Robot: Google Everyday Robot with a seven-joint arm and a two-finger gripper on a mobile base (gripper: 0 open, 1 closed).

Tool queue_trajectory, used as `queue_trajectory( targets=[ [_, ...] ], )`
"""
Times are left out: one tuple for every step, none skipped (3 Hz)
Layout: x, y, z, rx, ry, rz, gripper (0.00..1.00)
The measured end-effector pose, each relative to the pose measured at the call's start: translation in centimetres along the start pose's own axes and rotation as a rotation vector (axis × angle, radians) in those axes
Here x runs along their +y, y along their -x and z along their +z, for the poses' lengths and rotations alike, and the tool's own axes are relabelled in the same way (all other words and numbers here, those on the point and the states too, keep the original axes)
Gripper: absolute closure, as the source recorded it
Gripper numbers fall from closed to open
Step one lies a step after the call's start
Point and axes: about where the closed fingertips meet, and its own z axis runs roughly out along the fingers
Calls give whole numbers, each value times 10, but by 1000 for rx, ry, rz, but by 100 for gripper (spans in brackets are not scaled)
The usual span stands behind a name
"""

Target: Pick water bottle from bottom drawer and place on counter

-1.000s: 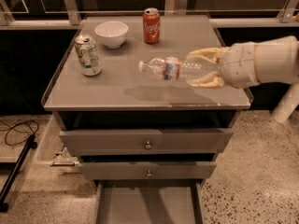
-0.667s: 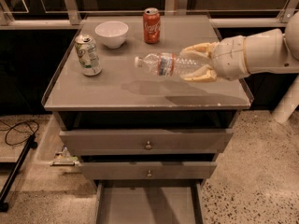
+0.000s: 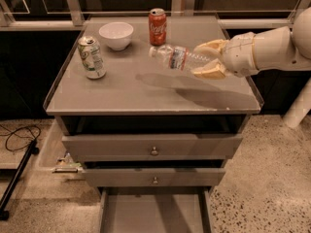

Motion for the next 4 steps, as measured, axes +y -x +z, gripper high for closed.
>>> queue_trajectory(
  targets=[
    [-7,-16,5,18,-25,113,100],
    [-13,-32,14,63,-56,217,100],
    [-20,-39,22,96,-79,286,100],
    [-23,-45,30,118,-88,333,100]
  ],
)
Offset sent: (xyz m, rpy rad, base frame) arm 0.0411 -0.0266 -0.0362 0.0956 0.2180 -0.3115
